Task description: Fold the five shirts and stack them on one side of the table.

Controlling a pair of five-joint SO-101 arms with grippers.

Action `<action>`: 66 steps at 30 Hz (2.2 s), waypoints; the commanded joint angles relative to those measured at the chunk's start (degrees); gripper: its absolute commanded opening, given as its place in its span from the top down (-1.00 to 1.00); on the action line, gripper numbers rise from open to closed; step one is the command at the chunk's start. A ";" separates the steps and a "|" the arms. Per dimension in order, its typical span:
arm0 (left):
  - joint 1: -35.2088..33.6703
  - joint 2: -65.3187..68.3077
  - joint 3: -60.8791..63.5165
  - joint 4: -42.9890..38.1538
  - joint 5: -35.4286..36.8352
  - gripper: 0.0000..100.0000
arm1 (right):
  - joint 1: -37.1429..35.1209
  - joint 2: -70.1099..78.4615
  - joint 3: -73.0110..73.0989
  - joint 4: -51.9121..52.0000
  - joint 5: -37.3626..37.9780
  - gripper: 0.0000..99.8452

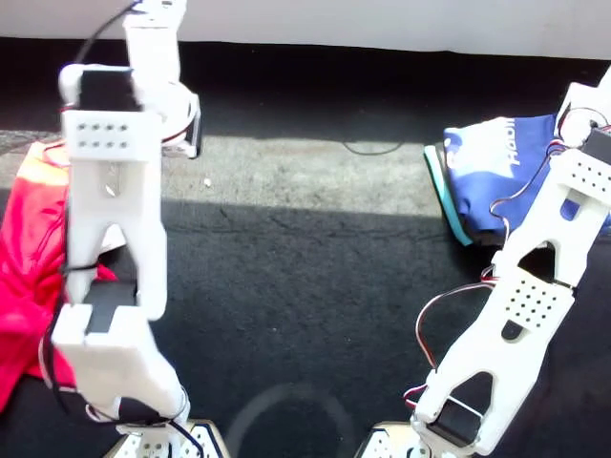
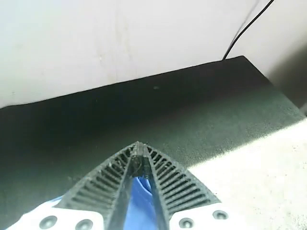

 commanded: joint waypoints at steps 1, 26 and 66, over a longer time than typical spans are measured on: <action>-3.47 -10.24 2.42 0.09 0.09 0.77 | 0.22 -1.71 -3.21 -0.57 -0.44 0.98; -18.51 -35.38 33.54 -0.18 -8.79 0.77 | 5.32 2.86 -3.82 -18.07 -0.88 0.98; -52.53 -19.38 50.68 -15.21 -23.21 0.51 | -23.08 -49.36 -2.07 51.74 -12.04 0.67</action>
